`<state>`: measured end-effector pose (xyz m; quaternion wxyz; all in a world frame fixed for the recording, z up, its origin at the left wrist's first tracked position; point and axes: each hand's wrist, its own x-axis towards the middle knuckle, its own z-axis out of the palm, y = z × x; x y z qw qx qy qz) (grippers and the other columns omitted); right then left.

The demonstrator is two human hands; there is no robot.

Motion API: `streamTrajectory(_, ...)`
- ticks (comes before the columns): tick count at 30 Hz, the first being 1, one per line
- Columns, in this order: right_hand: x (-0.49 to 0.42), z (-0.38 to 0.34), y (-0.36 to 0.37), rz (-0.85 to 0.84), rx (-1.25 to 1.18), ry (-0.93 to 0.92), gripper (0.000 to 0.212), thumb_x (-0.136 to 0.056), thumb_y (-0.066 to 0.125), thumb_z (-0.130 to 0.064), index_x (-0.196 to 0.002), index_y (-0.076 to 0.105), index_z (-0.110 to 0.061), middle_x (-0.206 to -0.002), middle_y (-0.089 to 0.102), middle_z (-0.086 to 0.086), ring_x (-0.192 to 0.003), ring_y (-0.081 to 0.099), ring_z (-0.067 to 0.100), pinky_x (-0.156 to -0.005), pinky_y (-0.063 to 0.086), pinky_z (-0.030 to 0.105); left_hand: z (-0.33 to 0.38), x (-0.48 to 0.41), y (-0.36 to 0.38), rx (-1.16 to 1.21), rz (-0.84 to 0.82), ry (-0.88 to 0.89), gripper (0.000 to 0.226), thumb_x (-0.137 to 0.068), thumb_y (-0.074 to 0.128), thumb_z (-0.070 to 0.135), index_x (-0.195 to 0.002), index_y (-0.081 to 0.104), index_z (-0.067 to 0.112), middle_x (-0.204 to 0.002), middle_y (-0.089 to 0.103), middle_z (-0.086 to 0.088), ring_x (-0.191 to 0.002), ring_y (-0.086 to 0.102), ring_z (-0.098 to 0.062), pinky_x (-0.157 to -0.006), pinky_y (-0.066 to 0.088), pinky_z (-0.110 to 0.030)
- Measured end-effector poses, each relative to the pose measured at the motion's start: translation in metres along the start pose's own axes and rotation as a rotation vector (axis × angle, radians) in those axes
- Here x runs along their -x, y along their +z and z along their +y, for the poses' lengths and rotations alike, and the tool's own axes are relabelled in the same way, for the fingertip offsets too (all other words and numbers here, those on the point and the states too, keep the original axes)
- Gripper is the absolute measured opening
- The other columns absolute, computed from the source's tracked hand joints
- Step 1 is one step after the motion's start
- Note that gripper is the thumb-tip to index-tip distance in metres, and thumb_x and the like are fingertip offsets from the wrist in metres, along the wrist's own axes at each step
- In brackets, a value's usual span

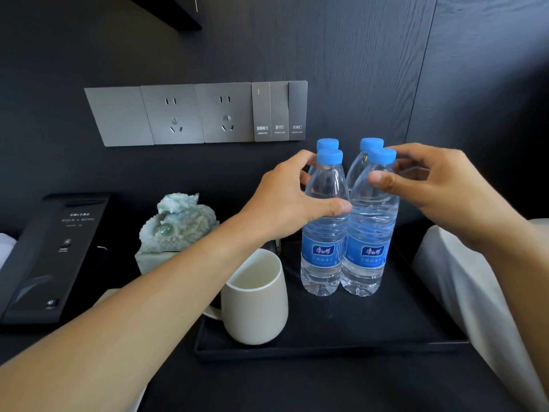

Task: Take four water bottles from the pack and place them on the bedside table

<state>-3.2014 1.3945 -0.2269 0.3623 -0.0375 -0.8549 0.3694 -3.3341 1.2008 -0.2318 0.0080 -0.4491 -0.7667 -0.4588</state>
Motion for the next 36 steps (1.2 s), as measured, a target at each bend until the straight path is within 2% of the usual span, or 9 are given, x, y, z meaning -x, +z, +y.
streamTrajectory(3, 0.000, 0.000, 0.001, 0.003, -0.004, 0.022, 0.050, -0.073, 0.074, -0.054, -0.116, 0.073, -0.027, -0.095, 0.075, -0.002, -0.093, 0.073, 0.020, -0.091, 0.058, 0.040, 0.001, 0.000, 0.000, 0.010, -0.013, -0.011, 0.072, -0.072, 0.090, 0.042, -0.134, 0.056, 0.031, -0.103, 0.059, 0.023, -0.093, 0.061, -0.005, -0.079, 0.053, -0.028)
streamTrajectory(7, 0.001, 0.001, 0.001, 0.015, -0.012, 0.044, 0.041, -0.077, 0.076, -0.050, -0.111, 0.075, -0.027, -0.090, 0.075, -0.006, -0.082, 0.069, 0.004, -0.084, 0.055, 0.028, 0.002, 0.002, 0.000, 0.020, -0.012, -0.015, 0.070, -0.073, 0.089, 0.043, -0.133, 0.055, 0.032, -0.105, 0.060, 0.022, -0.094, 0.061, -0.004, -0.075, 0.052, -0.025)
streamTrajectory(15, 0.001, 0.003, 0.002, 0.032, 0.023, 0.042, 0.037, -0.083, 0.077, -0.043, -0.114, 0.074, -0.024, -0.094, 0.075, -0.008, -0.088, 0.072, 0.011, -0.084, 0.056, 0.030, 0.003, 0.005, 0.000, 0.023, -0.005, -0.013, 0.067, -0.075, 0.088, 0.039, -0.134, 0.057, 0.030, -0.111, 0.065, 0.013, -0.087, 0.061, -0.002, -0.072, 0.048, -0.020)
streamTrajectory(21, 0.001, 0.004, 0.003, 0.023, 0.006, 0.059, 0.040, -0.079, 0.076, -0.049, -0.112, 0.074, -0.026, -0.086, 0.075, -0.018, -0.078, 0.070, -0.001, -0.078, 0.054, 0.025, 0.001, 0.006, -0.001, 0.088, -0.028, -0.018, 0.066, -0.078, 0.087, 0.031, -0.137, 0.059, 0.028, -0.119, 0.070, 0.005, -0.099, 0.068, -0.011, -0.087, 0.059, -0.034)
streamTrajectory(25, 0.002, 0.005, 0.004, 0.022, 0.006, 0.065, 0.043, -0.077, 0.075, -0.055, -0.111, 0.073, -0.028, -0.092, 0.075, -0.014, -0.078, 0.071, 0.000, -0.075, 0.053, 0.023, -0.002, 0.006, -0.002, 0.088, -0.031, -0.019, 0.065, -0.077, 0.088, 0.034, -0.136, 0.060, 0.029, -0.116, 0.072, 0.007, -0.098, 0.069, -0.012, -0.088, 0.060, -0.036)
streamTrajectory(28, 0.001, 0.004, 0.005, 0.108, -0.014, 0.040, 0.044, -0.081, 0.074, -0.059, -0.115, 0.071, -0.030, -0.089, 0.074, -0.011, -0.079, 0.069, -0.001, -0.074, 0.052, 0.017, -0.003, 0.010, 0.001, 0.030, 0.023, -0.002, 0.075, -0.073, 0.089, 0.044, -0.139, 0.055, 0.029, -0.119, 0.067, 0.006, -0.103, 0.066, -0.011, -0.089, 0.058, -0.033)
streamTrajectory(30, 0.002, -0.003, 0.006, 0.243, -0.064, 0.022, 0.036, -0.084, 0.070, -0.060, -0.108, 0.071, -0.033, -0.087, 0.072, -0.015, -0.078, 0.067, -0.006, -0.073, 0.053, 0.012, 0.000, 0.017, 0.006, -0.084, 0.155, 0.025, 0.078, -0.070, 0.086, 0.053, -0.138, 0.051, 0.035, -0.123, 0.059, 0.006, -0.113, 0.055, -0.012, -0.092, 0.048, -0.024)
streamTrajectory(33, -0.001, -0.028, 0.003, 0.416, -0.119, -0.026, 0.020, -0.088, 0.064, -0.057, -0.090, 0.070, -0.038, -0.080, 0.072, -0.019, -0.076, 0.064, -0.006, -0.074, 0.054, 0.019, 0.027, 0.021, 0.001, -0.064, 0.355, 0.231, 0.047, -0.082, 0.079, 0.042, -0.123, 0.059, 0.031, -0.108, 0.058, 0.009, -0.100, 0.051, -0.007, -0.081, 0.039, -0.014)
streamTrajectory(36, -0.008, -0.070, -0.007, 0.476, -0.202, -0.125, 0.021, -0.094, 0.059, -0.050, -0.086, 0.069, -0.033, -0.082, 0.070, -0.008, -0.078, 0.062, 0.005, -0.071, 0.051, 0.025, 0.079, 0.012, -0.002, 0.152, 0.300, 0.372, 0.019, -0.091, 0.069, 0.016, -0.109, 0.064, 0.019, -0.090, 0.064, 0.006, -0.079, 0.060, -0.007, -0.073, 0.044, -0.015)
